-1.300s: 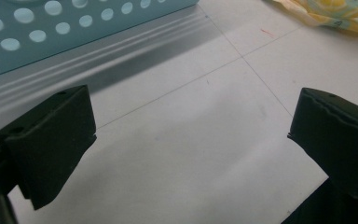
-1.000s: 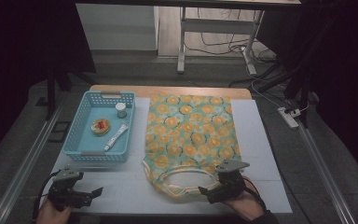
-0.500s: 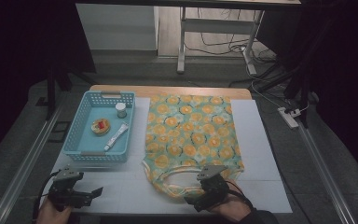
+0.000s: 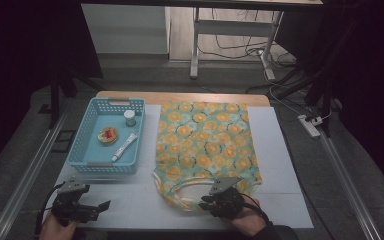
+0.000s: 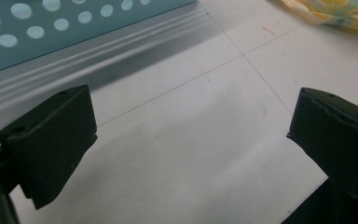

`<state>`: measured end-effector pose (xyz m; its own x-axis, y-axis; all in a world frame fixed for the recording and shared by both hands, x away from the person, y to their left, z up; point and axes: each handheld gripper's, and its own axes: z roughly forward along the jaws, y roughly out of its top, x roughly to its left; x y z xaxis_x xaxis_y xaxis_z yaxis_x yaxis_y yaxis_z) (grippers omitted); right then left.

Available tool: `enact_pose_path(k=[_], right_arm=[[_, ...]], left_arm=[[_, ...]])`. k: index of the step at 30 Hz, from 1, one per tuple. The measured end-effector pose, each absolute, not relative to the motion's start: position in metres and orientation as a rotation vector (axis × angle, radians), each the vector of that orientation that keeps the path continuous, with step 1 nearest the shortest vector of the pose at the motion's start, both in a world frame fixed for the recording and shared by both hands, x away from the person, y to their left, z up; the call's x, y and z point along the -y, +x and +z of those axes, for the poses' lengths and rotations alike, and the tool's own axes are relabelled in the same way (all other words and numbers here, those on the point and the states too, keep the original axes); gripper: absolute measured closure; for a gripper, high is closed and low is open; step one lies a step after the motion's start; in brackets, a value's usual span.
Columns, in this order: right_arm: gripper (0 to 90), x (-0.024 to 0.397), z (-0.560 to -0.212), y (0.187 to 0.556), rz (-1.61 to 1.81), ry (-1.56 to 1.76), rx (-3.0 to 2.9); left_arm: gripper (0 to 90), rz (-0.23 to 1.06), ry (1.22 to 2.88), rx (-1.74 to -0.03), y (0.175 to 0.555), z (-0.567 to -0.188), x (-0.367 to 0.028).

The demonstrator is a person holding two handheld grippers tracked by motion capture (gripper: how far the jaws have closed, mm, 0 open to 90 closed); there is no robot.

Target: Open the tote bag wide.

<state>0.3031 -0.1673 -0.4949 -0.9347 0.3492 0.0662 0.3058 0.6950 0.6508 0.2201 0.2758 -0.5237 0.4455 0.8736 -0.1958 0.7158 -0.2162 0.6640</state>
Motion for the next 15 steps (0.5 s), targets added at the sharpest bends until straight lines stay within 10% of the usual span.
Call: enact_pose_path(k=[15], right_arm=[[89.9, 0.172, -0.474, 0.331, 1.192, 0.635, -2.821]], left_arm=[[1.1, 0.281, 1.988, -1.338, 0.221, -0.524, -0.276]])
